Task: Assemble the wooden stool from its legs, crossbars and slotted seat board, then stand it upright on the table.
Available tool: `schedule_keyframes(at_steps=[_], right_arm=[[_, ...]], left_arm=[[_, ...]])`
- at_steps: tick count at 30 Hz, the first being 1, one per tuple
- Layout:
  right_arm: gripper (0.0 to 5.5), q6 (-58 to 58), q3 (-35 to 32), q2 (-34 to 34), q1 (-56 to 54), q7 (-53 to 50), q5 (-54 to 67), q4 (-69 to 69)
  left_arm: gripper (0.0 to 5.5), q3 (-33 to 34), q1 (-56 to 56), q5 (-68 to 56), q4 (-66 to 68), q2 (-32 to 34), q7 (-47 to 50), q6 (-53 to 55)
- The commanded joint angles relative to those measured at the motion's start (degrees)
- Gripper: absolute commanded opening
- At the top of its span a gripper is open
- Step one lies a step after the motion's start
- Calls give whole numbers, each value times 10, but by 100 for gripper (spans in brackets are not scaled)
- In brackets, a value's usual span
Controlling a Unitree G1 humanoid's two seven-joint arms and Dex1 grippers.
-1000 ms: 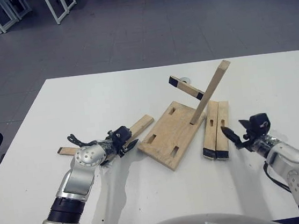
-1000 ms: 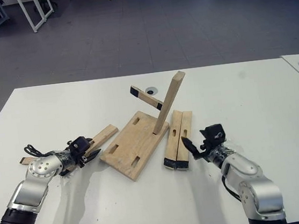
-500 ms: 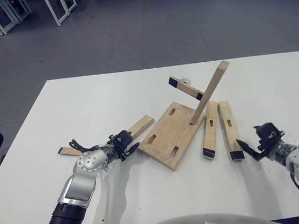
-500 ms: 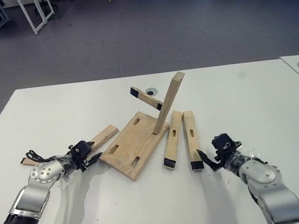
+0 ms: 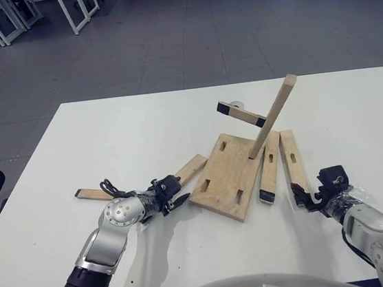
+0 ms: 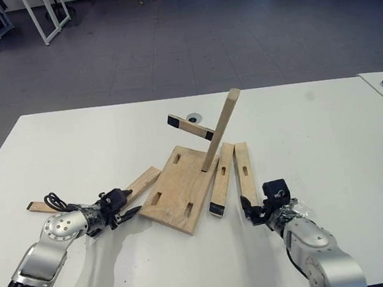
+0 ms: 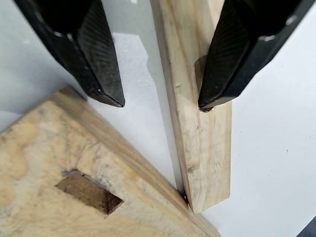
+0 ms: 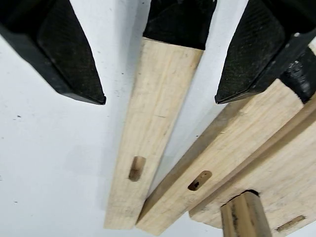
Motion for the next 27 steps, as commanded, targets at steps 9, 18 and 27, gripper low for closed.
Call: schedule_keyframes(at_steps=[9,18,27], right_arm=[[389,64,20,20,-26,-97,-100,34],[210,62,-70,23,-53,-40,-66,115],[210,-96,-112,11,-138,-15,-66,152]], left_arm=[[273,-75,0,1,-42,-12,-19,65],[273,-22,-13,31,43,-39,83,75],[273,35,-32,20,119,-66,173,64]])
